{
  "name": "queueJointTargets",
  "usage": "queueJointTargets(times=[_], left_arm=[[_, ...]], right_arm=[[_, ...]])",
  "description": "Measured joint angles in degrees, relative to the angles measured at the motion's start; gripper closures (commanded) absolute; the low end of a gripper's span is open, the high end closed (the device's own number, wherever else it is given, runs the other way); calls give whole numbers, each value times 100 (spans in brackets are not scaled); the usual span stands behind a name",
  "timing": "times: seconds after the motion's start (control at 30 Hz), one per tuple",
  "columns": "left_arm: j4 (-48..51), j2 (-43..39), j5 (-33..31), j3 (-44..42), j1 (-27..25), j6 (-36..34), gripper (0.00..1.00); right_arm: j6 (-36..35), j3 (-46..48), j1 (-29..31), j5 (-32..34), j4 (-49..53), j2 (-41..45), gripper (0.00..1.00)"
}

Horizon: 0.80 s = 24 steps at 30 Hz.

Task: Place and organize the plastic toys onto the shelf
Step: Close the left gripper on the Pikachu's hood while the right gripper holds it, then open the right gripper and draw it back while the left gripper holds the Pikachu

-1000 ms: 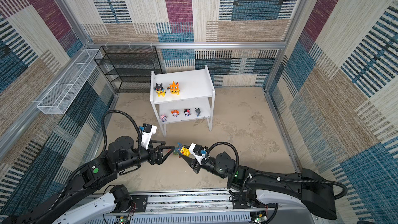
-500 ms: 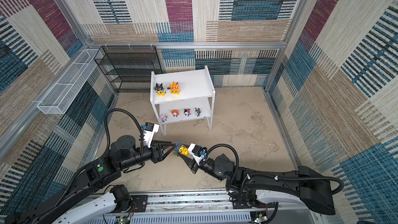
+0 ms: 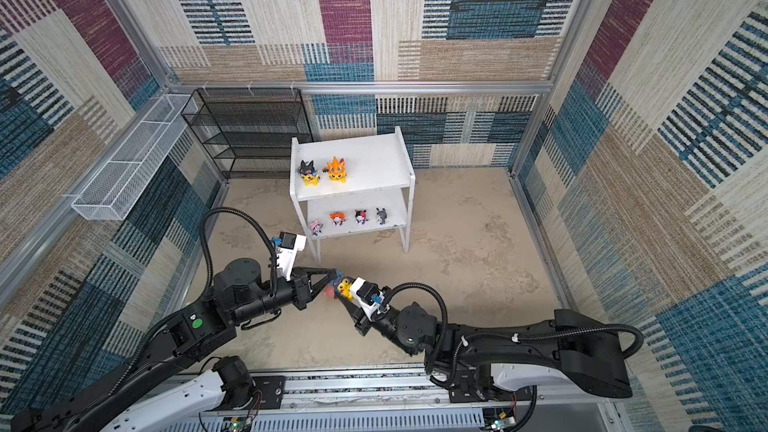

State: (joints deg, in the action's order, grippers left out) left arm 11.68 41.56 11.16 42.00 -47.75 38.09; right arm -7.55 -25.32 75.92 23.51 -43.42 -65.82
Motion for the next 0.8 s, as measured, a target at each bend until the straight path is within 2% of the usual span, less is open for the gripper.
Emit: queueJointTargets(times=[0.03,0.07,0.17,0.27,0.47,0.63,0.8], left_arm=[[2,-15,-20,0,0,-28,100],[2,-35,0,0,0,-37,100],[66,-39,282,4,-39,-83,100],[282,-55,282,101,-26,-289,100],[1097,-61,289,737,0,-1128,100],[1784,-120,297,1167,2,-2094,100],[2284,-11,758,1414,11,-2850,100]], right_arm=[[4,-24,0,4,-2,-26,49],[4,-61,0,-2,7,-57,37],[22,-195,-2,-120,68,-111,16],[101,-448,-20,-385,433,-144,2],[481,-1294,-369,-1652,2181,35,1],[627,-1596,-1047,-3161,3832,660,1],[501,-1873,-1593,-4356,4881,1215,1]])
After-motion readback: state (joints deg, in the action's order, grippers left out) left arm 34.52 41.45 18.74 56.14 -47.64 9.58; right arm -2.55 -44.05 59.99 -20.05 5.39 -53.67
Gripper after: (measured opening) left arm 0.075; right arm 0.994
